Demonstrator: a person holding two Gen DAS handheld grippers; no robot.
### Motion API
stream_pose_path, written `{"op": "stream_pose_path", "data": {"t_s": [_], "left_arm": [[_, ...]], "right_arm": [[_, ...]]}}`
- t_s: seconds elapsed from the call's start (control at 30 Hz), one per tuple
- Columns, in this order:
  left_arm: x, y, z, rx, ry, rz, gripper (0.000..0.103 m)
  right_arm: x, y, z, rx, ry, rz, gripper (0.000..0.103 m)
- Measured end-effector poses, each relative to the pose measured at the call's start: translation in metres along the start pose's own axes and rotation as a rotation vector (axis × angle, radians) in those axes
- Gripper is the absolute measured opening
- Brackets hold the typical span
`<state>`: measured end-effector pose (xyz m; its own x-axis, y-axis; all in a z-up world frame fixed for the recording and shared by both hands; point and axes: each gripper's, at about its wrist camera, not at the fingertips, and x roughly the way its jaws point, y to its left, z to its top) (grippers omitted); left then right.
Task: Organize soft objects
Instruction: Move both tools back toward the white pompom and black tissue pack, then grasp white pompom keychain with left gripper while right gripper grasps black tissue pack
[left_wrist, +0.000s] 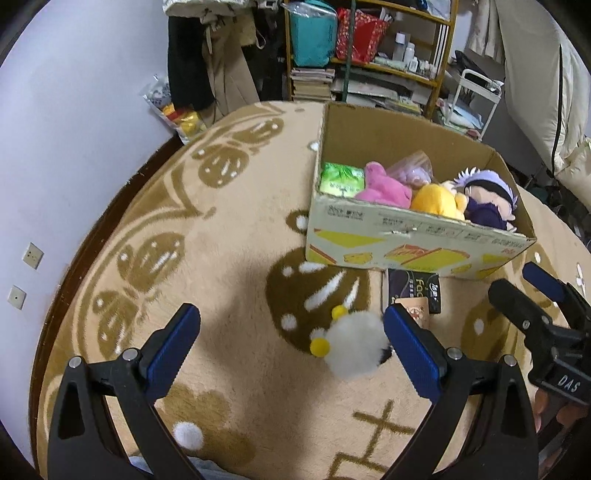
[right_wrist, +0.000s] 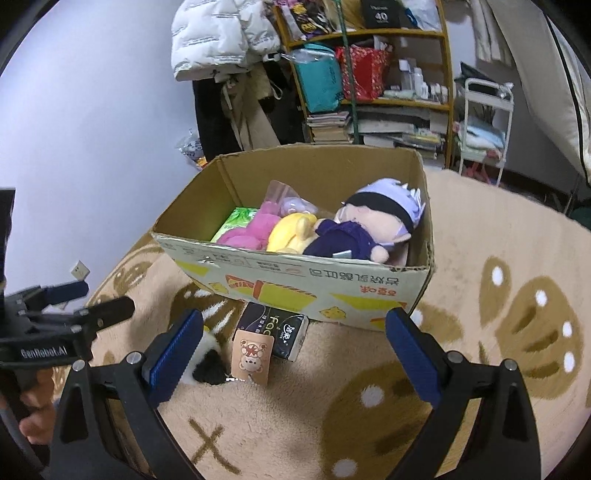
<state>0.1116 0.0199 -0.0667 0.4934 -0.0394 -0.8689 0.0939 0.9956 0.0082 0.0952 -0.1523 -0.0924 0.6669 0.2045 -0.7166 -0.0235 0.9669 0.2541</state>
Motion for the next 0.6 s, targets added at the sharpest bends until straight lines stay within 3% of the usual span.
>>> {"op": "stream_pose_path", "data": {"t_s": [0.3, 0.6], "left_arm": [[0.021, -0.013, -0.007, 0.032, 0.064, -0.01, 0.099], [0.041, -0.025, -0.01, 0.058, 0.092, 0.009, 0.099]], "right_arm": [[0.023, -0.019, 0.001, 0.115, 0.067, 0.043, 0.103], [0.044, -0.025, -0.002, 0.126, 0.126, 0.032, 0.103]]}}
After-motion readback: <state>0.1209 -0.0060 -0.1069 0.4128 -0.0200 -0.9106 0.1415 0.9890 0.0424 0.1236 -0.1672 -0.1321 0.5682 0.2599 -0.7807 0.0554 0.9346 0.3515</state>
